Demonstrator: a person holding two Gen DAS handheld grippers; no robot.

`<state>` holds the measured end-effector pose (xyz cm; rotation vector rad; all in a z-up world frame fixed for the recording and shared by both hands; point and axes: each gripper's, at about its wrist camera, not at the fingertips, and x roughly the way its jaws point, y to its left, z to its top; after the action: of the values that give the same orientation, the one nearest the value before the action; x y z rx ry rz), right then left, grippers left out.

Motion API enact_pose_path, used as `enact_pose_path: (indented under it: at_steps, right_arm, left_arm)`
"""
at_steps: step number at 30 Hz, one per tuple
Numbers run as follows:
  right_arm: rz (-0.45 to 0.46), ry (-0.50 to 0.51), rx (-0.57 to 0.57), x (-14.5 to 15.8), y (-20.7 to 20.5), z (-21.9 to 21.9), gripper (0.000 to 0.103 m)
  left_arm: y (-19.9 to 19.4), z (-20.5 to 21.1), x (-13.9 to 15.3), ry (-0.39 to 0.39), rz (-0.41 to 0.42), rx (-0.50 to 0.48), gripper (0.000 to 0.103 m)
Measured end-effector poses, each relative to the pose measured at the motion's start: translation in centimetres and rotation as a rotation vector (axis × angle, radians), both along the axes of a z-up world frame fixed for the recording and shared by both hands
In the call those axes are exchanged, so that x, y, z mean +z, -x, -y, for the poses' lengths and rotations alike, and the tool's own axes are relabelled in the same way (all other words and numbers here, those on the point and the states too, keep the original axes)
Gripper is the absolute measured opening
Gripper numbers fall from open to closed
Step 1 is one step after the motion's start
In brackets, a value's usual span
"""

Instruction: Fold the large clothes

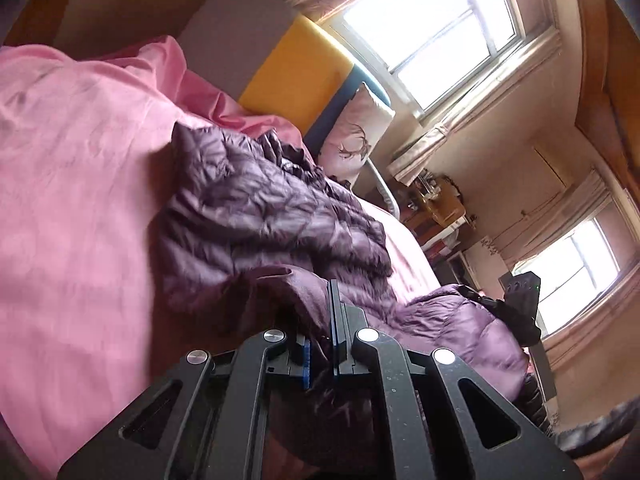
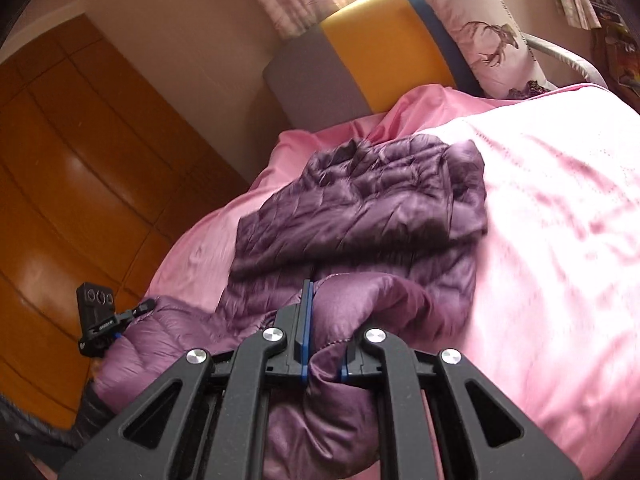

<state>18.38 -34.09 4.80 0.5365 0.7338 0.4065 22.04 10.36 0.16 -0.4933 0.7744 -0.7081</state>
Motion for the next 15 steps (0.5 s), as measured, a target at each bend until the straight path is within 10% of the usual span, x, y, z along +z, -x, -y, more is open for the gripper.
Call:
enact_pose_path:
  at_steps: [11, 15]
  right_arm:
    - [-0.167, -0.047, -0.06, -2.6, -13.1, 1.9, 0.017]
    - [-0.191, -0.131, -0.101, -3.9, -15.6, 2.8, 0.066]
  left_arm:
    - [-13.6, 2.2, -2.9, -0.05, -0.181, 0.108, 0.016]
    - [-15.6, 1.6, -3.8, -0.056, -0.239, 0.157, 0.038]
